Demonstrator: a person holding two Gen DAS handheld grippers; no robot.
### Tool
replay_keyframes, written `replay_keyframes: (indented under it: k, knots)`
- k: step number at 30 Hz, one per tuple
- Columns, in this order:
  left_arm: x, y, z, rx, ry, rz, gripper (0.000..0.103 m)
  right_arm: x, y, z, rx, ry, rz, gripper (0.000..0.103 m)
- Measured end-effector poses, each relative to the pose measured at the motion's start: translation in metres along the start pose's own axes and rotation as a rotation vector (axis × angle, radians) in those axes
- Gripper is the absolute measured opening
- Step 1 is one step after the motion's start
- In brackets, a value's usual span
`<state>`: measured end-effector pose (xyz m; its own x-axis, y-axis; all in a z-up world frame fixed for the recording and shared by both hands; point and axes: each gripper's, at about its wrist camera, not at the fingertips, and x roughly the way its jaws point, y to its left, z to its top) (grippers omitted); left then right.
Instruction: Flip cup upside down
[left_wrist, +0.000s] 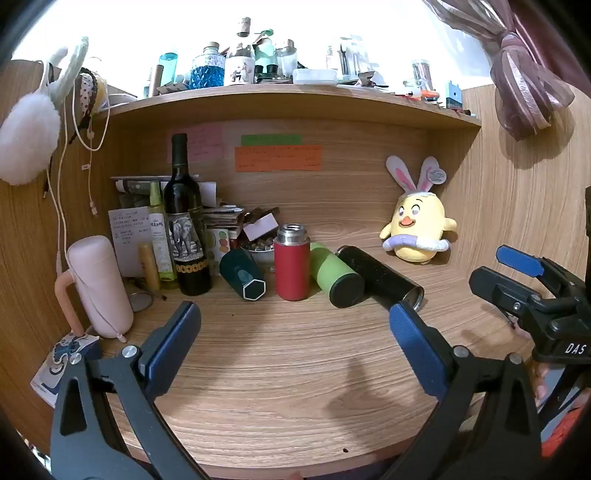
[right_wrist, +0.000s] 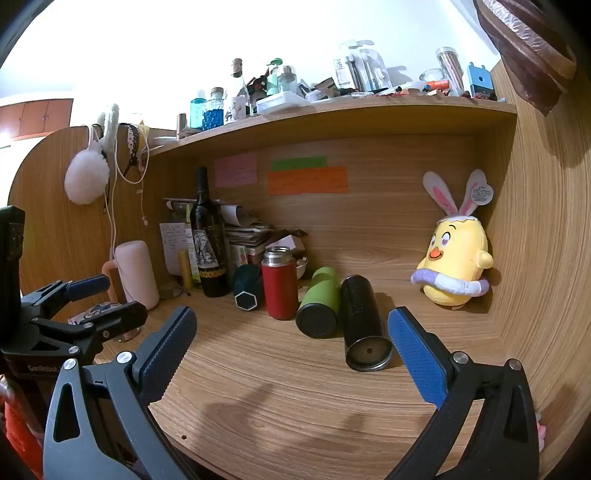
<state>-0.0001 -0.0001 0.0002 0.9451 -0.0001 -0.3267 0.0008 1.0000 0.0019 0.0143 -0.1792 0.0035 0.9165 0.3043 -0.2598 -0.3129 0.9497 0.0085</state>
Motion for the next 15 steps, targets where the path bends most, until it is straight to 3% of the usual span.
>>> replay_keyframes:
  k: [15]
  knots:
    - [0.0003, -0.0005, 0.0007, 0.002, -0.002, 0.002, 0.103, -0.0007, -0.0007, -0.0004, -0.001, -0.002, 0.0, 0.103]
